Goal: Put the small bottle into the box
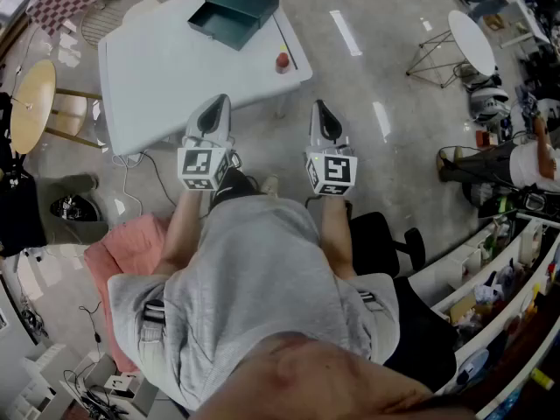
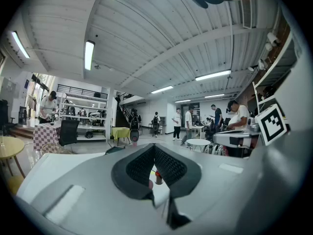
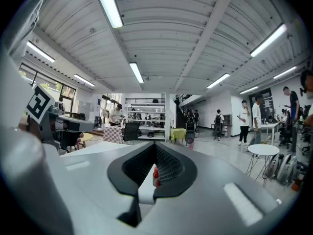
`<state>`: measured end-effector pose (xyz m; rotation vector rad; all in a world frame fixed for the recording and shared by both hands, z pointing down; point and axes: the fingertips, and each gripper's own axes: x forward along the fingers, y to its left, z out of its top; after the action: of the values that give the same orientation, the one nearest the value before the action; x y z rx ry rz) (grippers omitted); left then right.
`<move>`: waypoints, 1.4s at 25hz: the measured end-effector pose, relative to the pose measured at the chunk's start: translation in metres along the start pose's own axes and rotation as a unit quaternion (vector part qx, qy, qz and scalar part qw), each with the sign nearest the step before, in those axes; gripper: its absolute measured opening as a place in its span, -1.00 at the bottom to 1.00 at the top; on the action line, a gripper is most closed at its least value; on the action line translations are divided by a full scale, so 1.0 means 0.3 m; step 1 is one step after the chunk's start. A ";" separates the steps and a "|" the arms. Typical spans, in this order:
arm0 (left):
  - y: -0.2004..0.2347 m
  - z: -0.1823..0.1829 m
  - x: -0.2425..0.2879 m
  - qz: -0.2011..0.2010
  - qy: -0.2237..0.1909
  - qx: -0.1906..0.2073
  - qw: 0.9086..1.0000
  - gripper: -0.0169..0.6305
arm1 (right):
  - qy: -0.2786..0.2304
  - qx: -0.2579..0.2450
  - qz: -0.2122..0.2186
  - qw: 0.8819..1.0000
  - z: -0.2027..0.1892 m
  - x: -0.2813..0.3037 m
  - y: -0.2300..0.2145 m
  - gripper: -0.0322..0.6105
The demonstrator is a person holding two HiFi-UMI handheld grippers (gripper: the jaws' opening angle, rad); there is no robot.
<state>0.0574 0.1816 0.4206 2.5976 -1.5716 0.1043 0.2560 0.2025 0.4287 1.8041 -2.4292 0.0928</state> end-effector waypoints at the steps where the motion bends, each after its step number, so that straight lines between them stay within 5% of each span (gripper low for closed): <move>1: -0.002 0.000 0.003 0.001 0.000 0.000 1.000 -0.91 | 0.000 0.000 0.000 1.000 -0.002 0.001 -0.003 -0.89; 19: -0.033 -0.005 0.031 0.003 0.014 0.002 1.000 -0.91 | 0.018 -0.003 0.028 0.999 -0.039 0.053 0.001 -0.89; 35: 0.131 -0.127 0.251 -0.009 0.064 -0.014 0.998 -0.91 | 0.069 0.003 0.037 0.997 -0.168 0.357 0.018 -0.89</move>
<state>0.0575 0.1019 0.4689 2.5279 -1.4966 0.2419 0.2230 0.1084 0.4924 1.6525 -2.4012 0.2244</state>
